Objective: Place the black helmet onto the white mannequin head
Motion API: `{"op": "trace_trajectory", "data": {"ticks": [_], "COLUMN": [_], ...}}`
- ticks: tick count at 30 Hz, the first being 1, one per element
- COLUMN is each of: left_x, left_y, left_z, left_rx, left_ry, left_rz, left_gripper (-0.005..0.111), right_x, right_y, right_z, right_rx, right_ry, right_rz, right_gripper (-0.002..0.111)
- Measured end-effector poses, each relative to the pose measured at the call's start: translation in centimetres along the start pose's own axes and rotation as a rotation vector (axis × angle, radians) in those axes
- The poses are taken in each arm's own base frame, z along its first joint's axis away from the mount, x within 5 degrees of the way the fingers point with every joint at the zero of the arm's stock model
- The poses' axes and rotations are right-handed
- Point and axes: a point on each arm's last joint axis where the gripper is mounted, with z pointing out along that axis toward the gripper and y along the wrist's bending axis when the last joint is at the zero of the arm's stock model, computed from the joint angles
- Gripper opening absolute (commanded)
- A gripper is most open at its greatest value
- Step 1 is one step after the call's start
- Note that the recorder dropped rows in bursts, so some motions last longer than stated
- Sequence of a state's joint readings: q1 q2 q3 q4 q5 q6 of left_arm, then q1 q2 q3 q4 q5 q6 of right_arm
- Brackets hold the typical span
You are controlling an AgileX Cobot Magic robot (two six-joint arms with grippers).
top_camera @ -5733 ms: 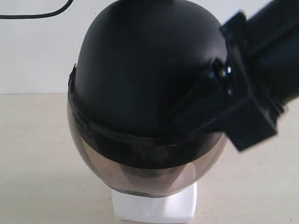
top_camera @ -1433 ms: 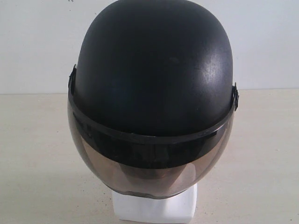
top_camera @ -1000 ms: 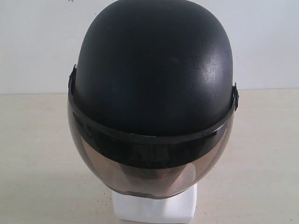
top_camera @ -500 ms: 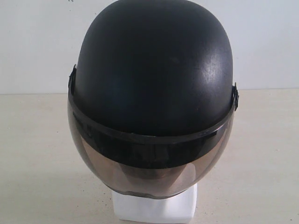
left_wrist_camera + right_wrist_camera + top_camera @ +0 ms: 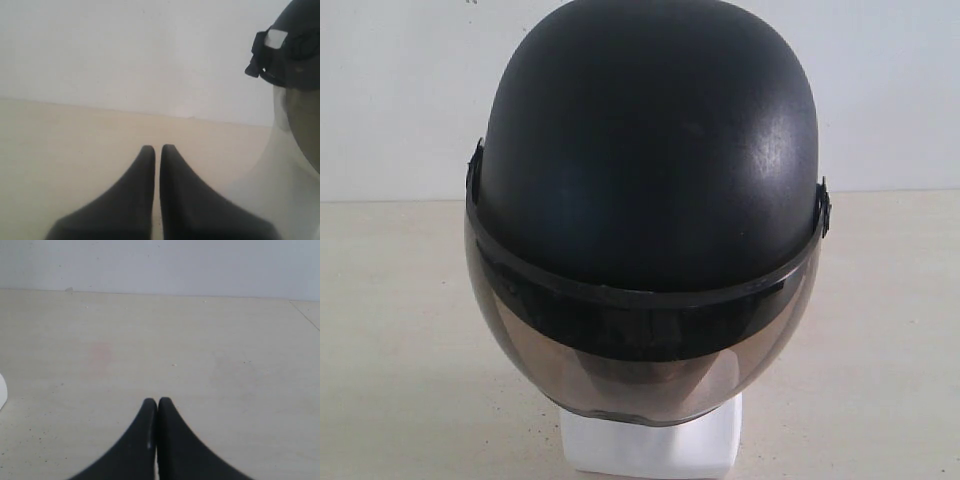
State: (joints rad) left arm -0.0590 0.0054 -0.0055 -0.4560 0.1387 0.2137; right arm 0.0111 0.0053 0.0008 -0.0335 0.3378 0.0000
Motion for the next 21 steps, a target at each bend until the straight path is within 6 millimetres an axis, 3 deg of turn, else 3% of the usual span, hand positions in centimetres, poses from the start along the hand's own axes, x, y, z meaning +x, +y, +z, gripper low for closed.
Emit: {"op": "trace_trajectory", "data": {"ticks": [6,21], "left_x": [1.3,1.4], "left_y": [0.4,0.6], "left_z": [-0.1,-0.1], "left_rx": [-0.036,-0.047], "left_ry": [0.140,0.156], "left_rz": [0.092,0.165], "left_gripper": [0.004,0.004], "right_x": [0.0,0.1], "right_y": [0.0,0.0], "right_z": [0.0,0.0], "right_rx": [0.000,0.000], "right_ry": [0.000,0.006], "right_rz": [0.000,0.000], "right_gripper": [0.000,0.000]}}
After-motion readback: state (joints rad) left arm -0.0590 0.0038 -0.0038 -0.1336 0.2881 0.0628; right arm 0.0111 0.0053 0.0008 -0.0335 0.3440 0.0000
